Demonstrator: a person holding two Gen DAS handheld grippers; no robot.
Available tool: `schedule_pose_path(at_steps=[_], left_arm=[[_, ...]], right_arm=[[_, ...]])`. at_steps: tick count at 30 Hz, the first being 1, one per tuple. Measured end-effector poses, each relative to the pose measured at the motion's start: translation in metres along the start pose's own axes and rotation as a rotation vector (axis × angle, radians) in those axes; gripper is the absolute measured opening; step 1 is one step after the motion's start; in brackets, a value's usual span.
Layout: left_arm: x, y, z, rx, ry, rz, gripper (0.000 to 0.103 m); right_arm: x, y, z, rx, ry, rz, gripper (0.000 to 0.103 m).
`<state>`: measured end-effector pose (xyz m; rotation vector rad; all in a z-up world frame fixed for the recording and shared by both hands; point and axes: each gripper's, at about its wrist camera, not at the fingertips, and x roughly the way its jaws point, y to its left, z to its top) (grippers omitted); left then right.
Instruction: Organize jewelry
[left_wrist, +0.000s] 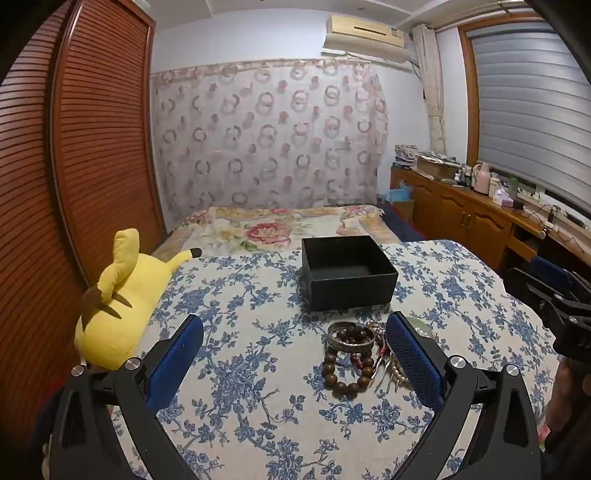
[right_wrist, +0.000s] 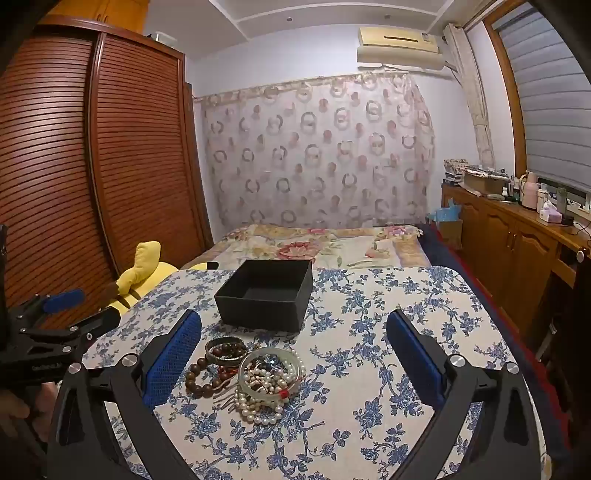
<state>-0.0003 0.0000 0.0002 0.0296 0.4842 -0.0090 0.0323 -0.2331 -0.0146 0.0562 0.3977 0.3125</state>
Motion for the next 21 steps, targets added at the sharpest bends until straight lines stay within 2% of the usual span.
schedule_pose_path(at_steps=[21], left_arm=[[-0.0014,-0.0009,0.0029,-0.010,-0.007,-0.002,0.096]], right_arm=[[0.0014,0.0007,-0.0012,-0.003,-0.003,0.000,0.101]])
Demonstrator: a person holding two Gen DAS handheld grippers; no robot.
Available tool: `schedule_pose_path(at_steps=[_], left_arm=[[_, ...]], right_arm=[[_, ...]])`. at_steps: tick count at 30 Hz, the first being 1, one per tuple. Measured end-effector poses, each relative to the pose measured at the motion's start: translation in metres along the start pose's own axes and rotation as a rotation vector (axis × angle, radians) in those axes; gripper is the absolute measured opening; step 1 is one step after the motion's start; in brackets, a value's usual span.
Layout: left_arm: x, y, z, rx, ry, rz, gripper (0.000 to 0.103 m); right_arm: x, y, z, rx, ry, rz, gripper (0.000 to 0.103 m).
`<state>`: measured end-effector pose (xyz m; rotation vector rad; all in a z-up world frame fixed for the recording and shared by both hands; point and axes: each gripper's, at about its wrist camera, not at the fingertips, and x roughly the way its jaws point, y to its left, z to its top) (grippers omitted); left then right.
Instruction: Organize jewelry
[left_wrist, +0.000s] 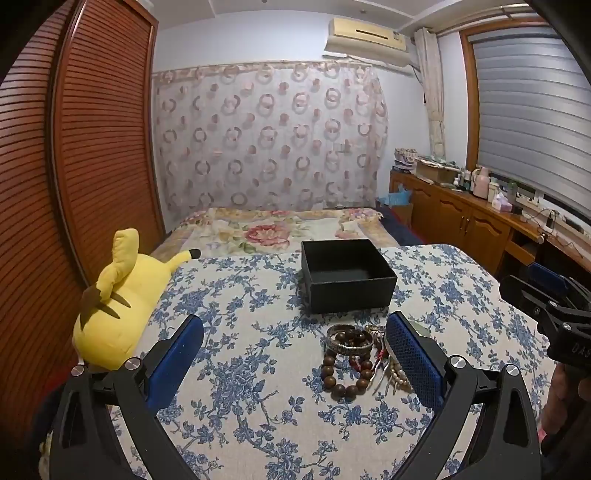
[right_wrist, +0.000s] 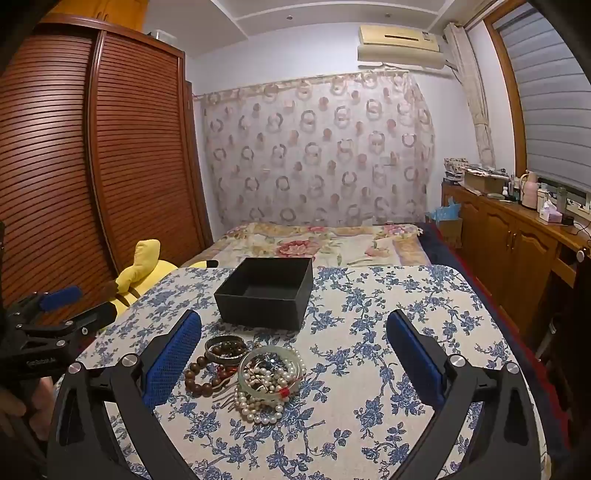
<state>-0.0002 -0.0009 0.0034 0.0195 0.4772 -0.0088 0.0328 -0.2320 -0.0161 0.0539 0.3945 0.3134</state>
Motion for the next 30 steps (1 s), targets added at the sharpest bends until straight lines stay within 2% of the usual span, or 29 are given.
schedule_pose_path(at_steps=[30], left_arm=[[-0.0025,0.0010,0.0006,-0.008,-0.009,-0.007,0.096]], right_arm=[[-0.0018,0.0024,0.0008,-0.001,-0.002,-0.001,0.101]])
